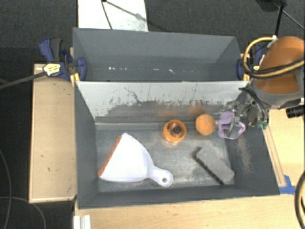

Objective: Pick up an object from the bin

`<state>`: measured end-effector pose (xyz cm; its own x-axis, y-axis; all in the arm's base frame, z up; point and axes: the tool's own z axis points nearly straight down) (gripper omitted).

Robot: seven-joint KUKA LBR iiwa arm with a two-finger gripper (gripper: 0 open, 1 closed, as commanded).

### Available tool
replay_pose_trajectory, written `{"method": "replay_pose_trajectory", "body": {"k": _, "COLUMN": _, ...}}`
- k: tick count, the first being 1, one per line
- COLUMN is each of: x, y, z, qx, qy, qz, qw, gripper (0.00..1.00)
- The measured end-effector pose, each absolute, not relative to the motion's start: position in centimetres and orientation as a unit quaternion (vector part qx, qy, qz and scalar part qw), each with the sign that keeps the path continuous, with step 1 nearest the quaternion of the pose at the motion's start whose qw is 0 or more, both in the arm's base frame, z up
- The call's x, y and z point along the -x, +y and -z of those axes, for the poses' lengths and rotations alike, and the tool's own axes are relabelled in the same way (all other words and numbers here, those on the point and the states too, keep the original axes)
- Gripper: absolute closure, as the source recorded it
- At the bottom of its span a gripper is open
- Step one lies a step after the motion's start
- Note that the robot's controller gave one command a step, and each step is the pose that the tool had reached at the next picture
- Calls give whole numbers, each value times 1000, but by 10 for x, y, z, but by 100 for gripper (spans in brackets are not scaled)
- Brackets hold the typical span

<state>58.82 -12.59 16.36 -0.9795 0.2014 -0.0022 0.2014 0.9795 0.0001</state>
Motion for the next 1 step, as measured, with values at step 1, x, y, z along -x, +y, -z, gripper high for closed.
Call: {"method": "replay_pose_trajectory", "body": {"k": 1, "x": -573, "y": -127, "z": -224, "qx": -94, "qy": 996, "qz": 0, "qw": 0, "gripper": 100}}
